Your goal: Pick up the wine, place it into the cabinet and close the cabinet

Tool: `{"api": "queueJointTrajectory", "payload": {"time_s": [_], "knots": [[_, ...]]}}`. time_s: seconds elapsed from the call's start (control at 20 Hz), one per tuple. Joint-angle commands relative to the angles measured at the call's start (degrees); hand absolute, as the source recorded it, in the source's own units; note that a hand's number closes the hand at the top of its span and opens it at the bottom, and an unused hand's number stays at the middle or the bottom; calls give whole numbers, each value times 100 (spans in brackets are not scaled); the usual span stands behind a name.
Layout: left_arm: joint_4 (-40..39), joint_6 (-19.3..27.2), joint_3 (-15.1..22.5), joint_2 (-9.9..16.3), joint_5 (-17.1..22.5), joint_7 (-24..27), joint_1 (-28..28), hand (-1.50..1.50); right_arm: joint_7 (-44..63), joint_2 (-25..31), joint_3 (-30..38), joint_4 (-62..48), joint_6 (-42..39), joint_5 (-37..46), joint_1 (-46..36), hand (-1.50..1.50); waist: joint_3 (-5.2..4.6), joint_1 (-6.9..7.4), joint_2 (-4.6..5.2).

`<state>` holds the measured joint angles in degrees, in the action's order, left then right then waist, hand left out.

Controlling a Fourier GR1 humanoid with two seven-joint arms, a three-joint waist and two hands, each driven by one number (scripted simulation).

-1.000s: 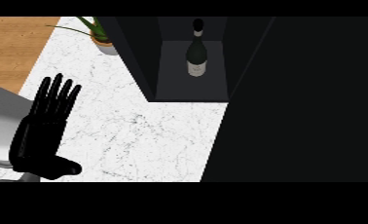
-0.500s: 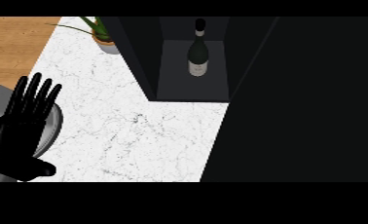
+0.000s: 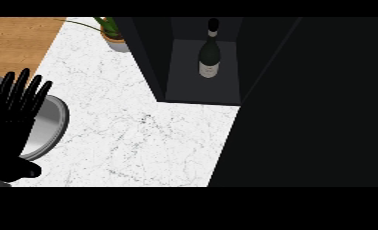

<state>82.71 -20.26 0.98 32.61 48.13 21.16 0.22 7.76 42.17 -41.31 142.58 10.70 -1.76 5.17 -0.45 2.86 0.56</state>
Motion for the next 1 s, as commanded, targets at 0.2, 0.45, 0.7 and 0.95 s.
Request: {"api": "queueJointTrajectory", "payload": {"time_s": [0.2, 0.45, 0.7, 0.95], "knots": [[-70, -336, -39, 150, 97, -111, -38, -150, 1042, -1539, -454, -180, 214, -653, -1176, 150, -11, 264, 18], [-410, -292, -50, 23, -76, 12, -143, -150, 2023, -2511, -255, -988, 426, -594, -2645, 150, -15, 103, -10], [-384, -366, -303, 188, 168, -111, -122, -150, 2766, -4028, 81, -2611, 785, -383, -4438, 150, 12, 27, -45], [-606, -513, -298, 82, 73, -59, -128, -150, 2609, -4193, 594, -4243, 1237, -935, -5999, 150, 26, -33, -24]]}}
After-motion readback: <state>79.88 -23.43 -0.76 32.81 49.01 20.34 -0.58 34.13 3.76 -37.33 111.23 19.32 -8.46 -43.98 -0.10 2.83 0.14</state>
